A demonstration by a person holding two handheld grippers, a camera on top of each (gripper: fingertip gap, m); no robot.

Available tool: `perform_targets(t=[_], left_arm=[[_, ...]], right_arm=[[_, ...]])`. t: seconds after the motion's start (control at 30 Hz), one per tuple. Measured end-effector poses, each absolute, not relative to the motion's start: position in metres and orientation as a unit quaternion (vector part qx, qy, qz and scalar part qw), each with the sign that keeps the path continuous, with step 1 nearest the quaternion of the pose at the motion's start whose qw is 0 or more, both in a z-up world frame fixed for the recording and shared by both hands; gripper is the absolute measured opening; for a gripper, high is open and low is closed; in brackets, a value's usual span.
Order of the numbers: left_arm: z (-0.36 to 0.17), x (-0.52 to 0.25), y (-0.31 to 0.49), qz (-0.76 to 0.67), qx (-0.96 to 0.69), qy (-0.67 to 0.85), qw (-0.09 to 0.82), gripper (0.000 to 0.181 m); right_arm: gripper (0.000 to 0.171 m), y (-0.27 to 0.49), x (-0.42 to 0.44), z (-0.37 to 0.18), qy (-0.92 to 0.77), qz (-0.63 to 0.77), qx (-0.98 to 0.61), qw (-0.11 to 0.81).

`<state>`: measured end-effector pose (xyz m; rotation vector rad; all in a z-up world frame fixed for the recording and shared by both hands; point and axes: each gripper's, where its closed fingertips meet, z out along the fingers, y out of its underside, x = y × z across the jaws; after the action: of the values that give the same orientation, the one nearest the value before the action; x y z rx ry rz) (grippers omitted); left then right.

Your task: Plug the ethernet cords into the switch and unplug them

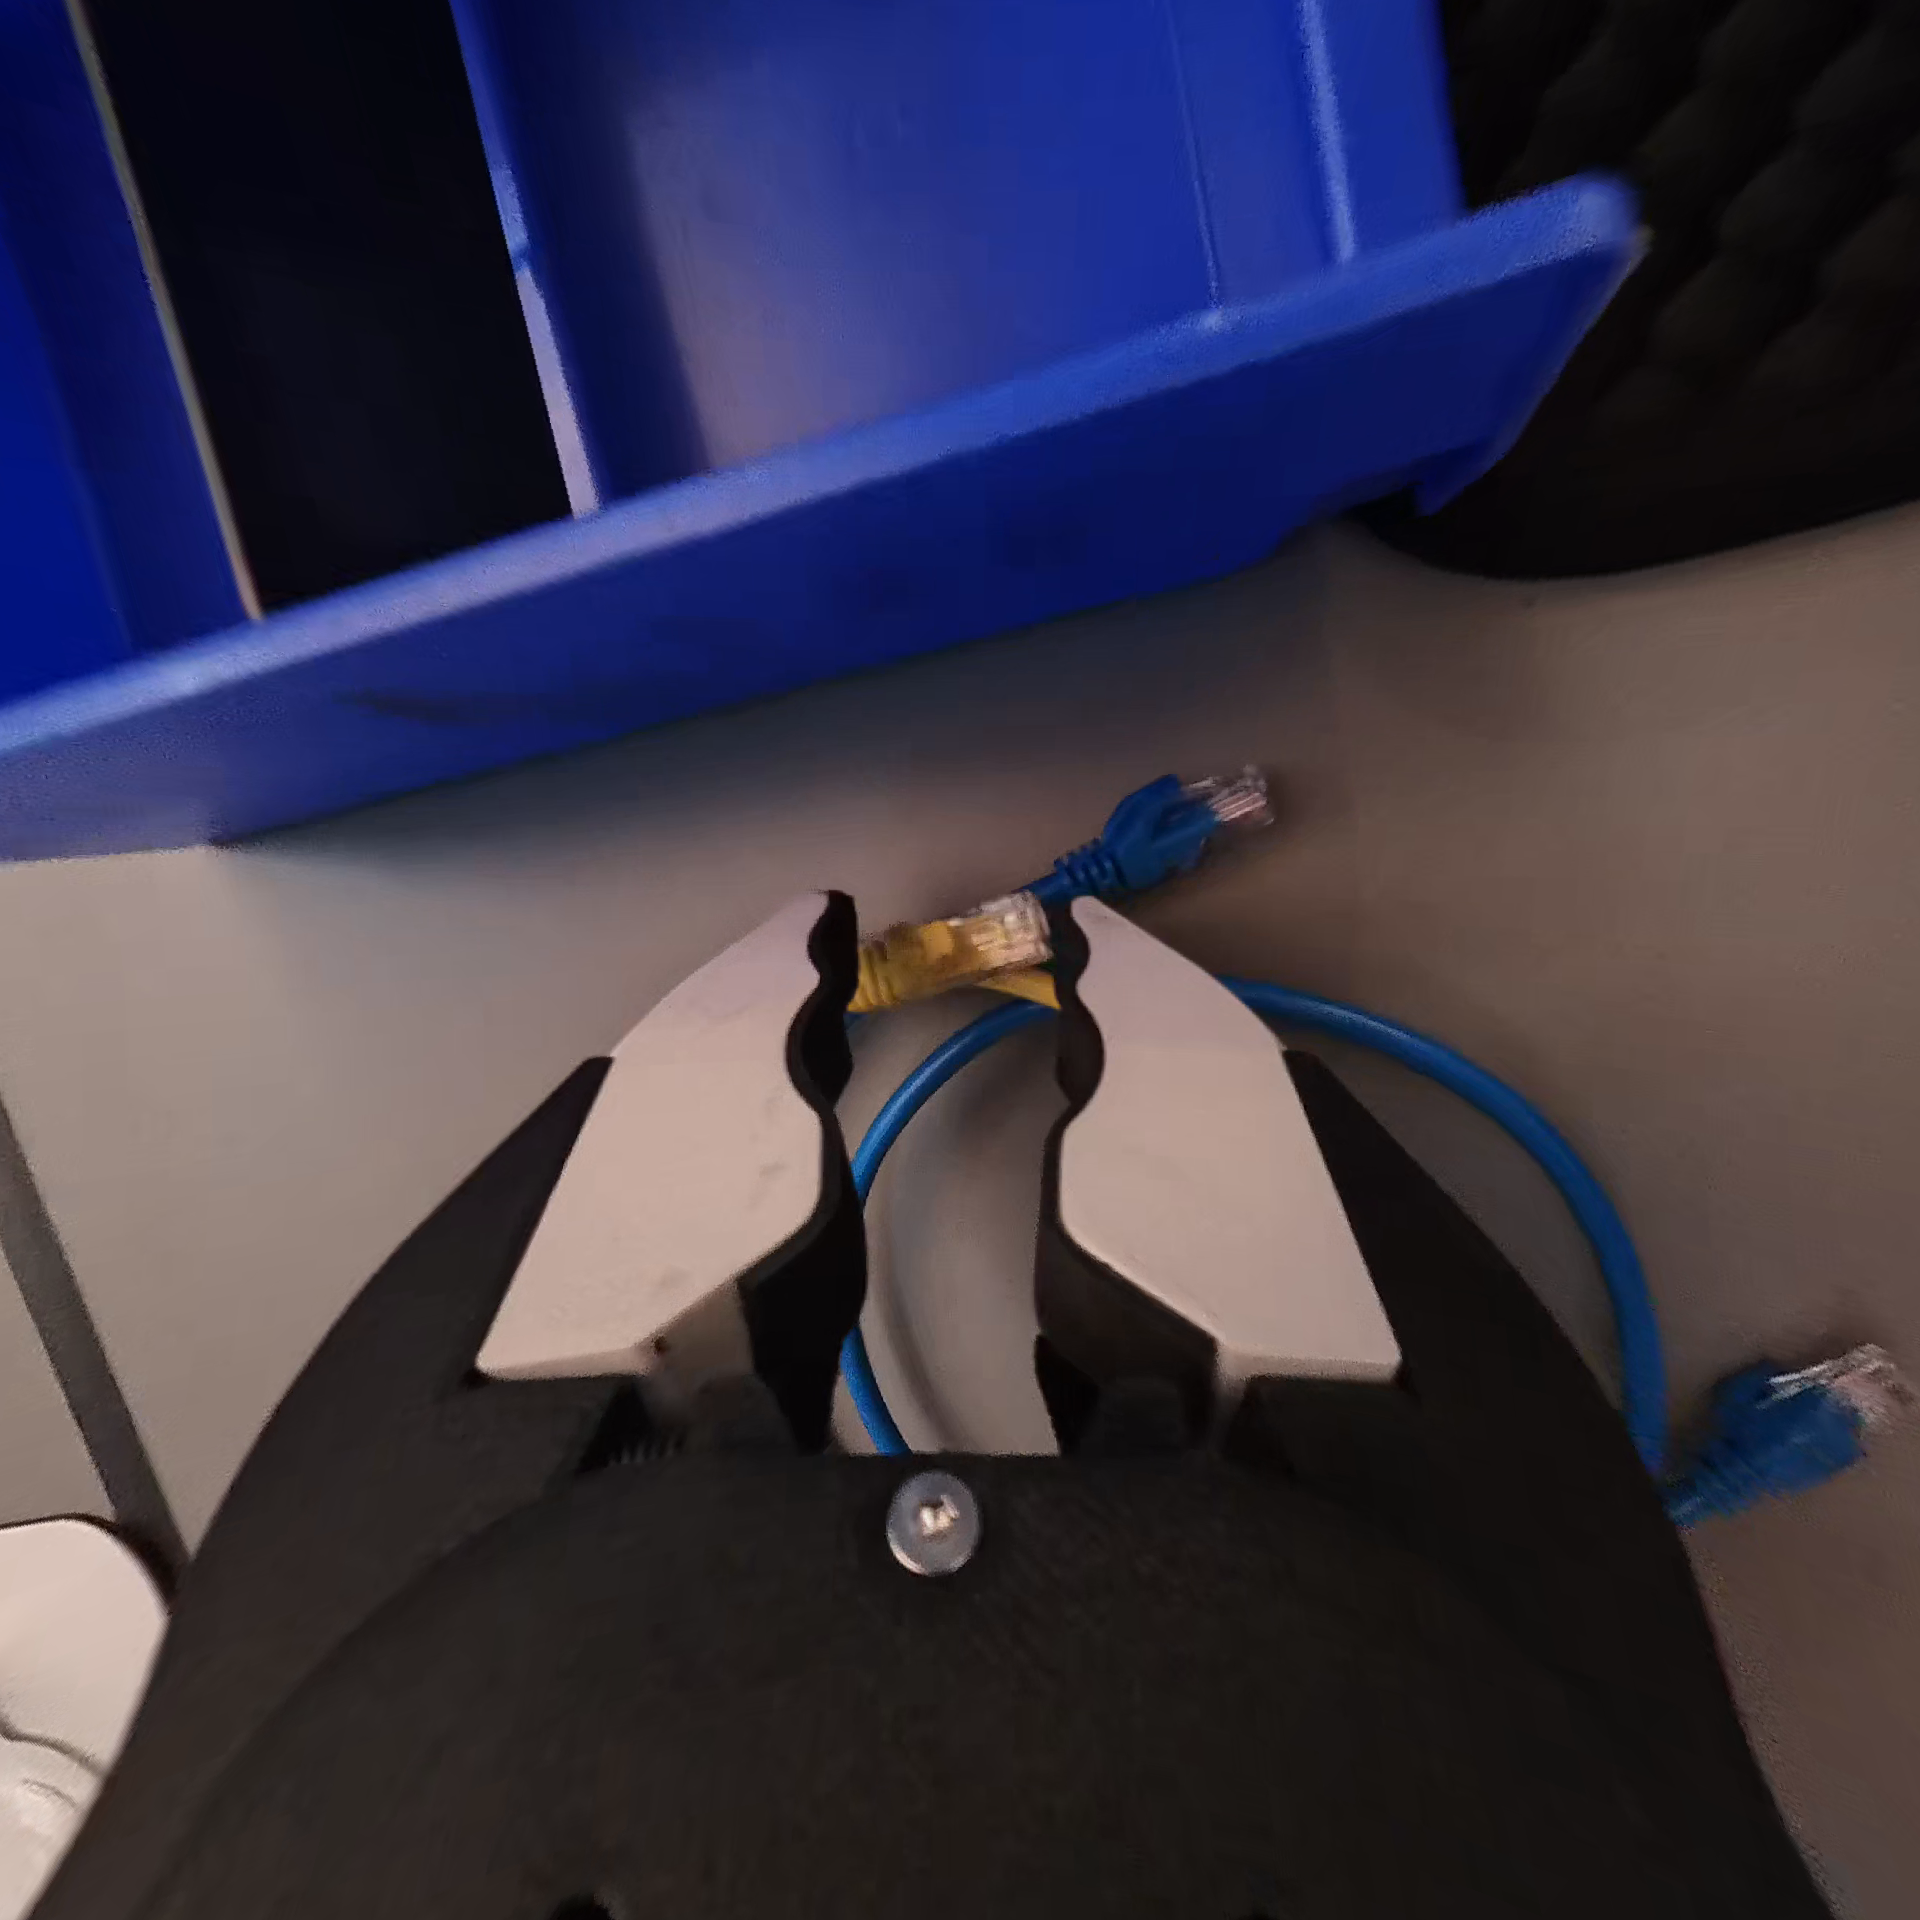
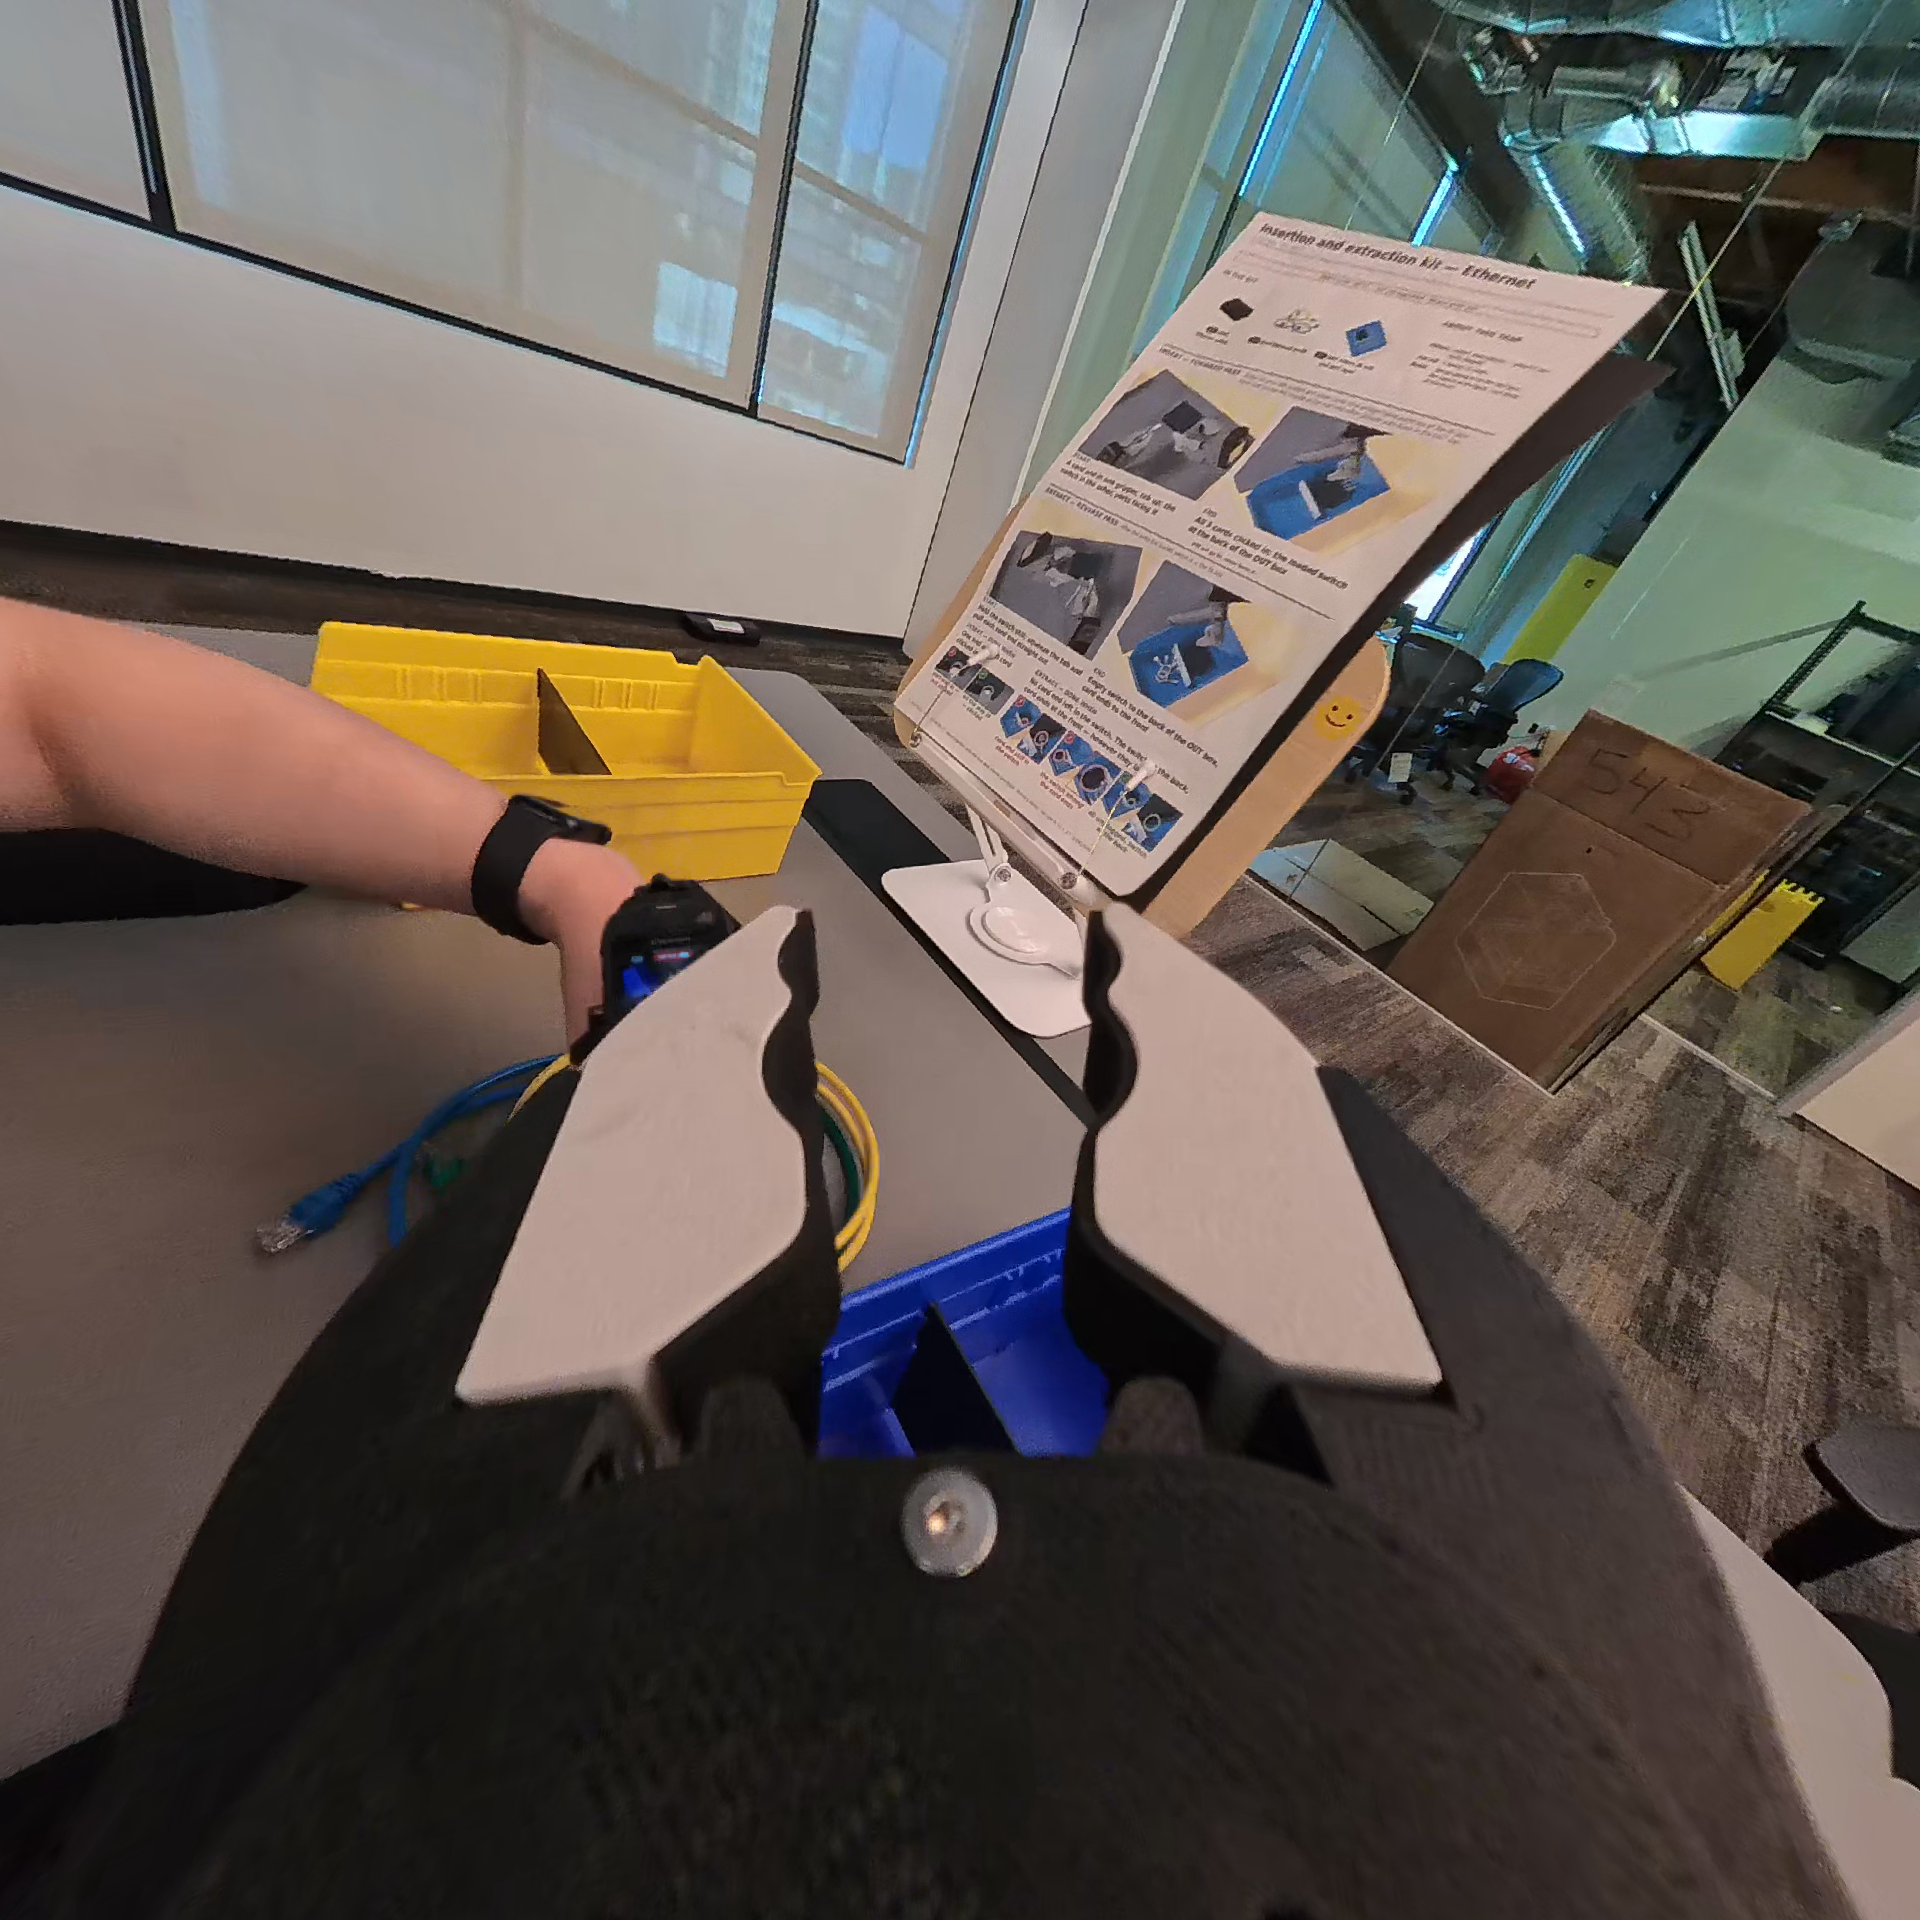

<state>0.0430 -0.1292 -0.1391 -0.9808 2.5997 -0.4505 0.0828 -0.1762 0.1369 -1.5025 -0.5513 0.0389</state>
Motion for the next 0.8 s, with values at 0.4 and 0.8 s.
perform_targets(t=[0.4, 0.8], left_arm=[[-0.004, 0.004, -0.114, -0.340, -0.380, 0.796, 0.325, 0.030], [0.133, -0.111, -0.093, -0.462, -0.309, 0.672, 0.489, 0.029]], right_arm=[[0.050, -0.151, 0.058, 0.120, -0.279, 0.083, -0.686, 0.667], [0.047, -0.075, -0.090, 0.100, -0.146, 0.683, -0.619, 0.358]])
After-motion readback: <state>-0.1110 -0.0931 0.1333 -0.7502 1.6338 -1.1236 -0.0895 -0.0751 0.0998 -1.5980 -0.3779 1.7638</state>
